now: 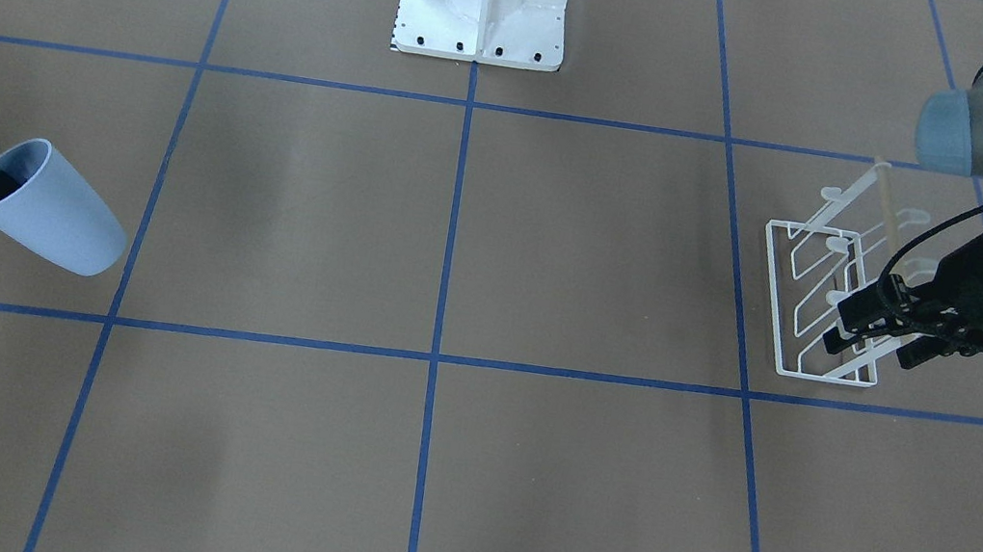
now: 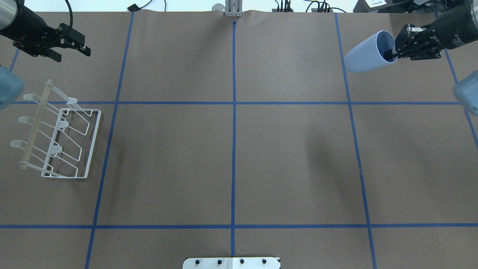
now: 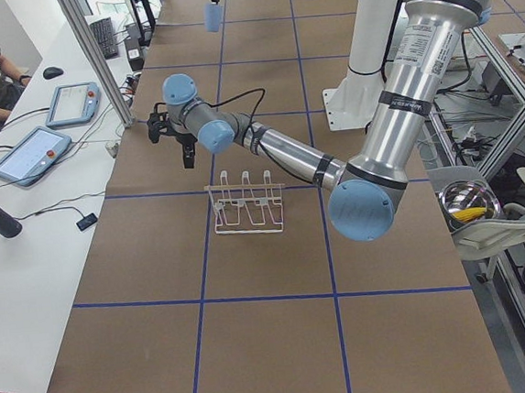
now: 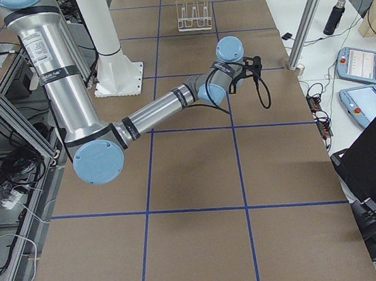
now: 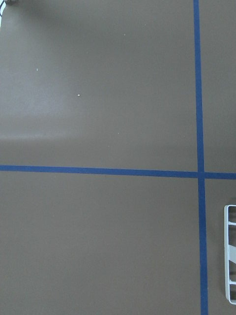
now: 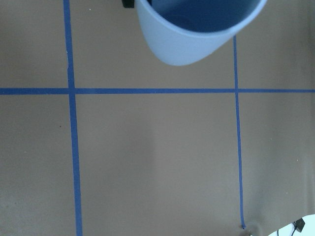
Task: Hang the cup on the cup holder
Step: 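Carry the cup toward the left gripper while the left arm approaches it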
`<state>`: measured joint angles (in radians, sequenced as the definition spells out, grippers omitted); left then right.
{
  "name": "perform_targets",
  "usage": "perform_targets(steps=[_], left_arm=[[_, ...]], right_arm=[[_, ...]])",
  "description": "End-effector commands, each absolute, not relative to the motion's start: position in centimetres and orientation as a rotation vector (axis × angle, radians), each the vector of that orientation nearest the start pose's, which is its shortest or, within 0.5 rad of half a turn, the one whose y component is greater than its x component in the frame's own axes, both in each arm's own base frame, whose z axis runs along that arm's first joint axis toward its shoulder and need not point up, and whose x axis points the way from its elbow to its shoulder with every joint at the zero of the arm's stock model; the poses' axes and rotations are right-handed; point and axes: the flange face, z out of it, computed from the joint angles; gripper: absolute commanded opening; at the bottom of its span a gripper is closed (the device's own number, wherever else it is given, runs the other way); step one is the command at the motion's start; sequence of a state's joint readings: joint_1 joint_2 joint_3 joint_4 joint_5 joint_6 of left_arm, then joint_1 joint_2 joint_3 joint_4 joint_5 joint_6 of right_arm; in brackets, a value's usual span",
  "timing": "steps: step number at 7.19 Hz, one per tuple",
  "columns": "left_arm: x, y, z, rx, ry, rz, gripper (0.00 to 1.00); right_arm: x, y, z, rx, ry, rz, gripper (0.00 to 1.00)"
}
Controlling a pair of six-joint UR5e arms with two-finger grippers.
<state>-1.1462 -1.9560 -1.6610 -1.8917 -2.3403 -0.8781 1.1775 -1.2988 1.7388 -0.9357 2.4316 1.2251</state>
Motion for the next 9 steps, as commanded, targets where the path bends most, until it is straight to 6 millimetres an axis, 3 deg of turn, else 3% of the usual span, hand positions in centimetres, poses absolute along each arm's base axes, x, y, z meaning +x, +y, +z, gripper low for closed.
perform_targets(steps=[1, 3, 4, 6, 9], left_arm=[[21.6, -60.3, 32.8, 0.152, 1.066, -0.144, 0.98], [24.1, -59.2, 30.6, 0.138, 1.168, -0.207, 0.98], [25.4, -58.5, 30.0, 0.133, 1.244, -0.238, 0.98], [27.0, -57.9, 29.4, 0.164, 1.413, -0.288, 0.98], [28.4, -56.7, 26.0, 0.089, 1.600, -0.336, 0.98]], right_arm=[[-22.6, -53.5, 34.4, 0.193, -1.359, 0.320, 0.00], [-26.3, -53.2, 31.0, 0.150, -1.428, 0.297, 0.00], [-27.0, -52.7, 29.9, 0.124, -1.489, 0.322, 0.00], [-30.3, -52.1, 26.8, 0.038, -1.595, 0.348, 0.00], [-33.5, -50.8, 27.7, -0.094, -1.768, 0.344, 0.00]])
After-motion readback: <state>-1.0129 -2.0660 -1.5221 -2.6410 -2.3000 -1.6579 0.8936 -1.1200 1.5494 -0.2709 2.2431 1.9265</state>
